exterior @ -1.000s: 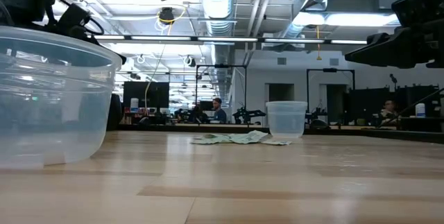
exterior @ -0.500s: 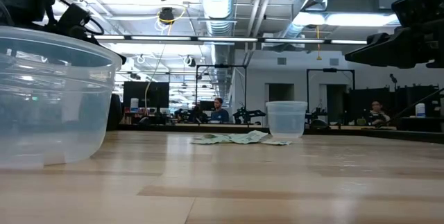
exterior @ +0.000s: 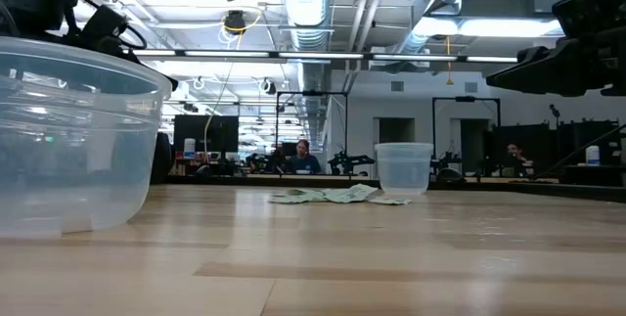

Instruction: Pick and place Stevia / Truvia into bins

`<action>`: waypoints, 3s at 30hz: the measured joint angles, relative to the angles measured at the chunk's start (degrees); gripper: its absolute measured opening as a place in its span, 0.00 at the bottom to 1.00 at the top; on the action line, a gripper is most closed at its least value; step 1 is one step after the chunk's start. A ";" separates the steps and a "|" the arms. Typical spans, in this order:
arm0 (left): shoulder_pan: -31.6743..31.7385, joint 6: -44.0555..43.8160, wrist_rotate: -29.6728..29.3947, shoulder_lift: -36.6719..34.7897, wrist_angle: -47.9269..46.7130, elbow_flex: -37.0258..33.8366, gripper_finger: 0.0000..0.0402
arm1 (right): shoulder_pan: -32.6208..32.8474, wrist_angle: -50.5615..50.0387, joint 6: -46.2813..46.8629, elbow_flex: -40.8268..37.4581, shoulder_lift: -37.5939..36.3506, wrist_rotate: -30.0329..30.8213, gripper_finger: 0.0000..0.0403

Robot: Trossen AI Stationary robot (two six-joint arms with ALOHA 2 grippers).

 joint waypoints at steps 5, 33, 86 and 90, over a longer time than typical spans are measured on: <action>-0.02 0.00 0.01 0.02 0.00 -0.02 0.41 | 0.00 0.01 0.01 0.01 0.01 -0.01 0.29; -0.01 0.00 -0.01 0.00 0.02 -0.02 0.41 | 0.01 0.01 -0.01 0.01 0.01 0.01 0.29; -0.01 0.00 -0.02 0.01 0.02 0.00 0.41 | -5.95 17.41 22.51 3.50 14.60 -0.17 0.29; -0.01 0.00 -0.01 0.02 0.00 -0.02 0.41 | -7.25 15.47 21.32 8.29 25.65 -0.19 0.29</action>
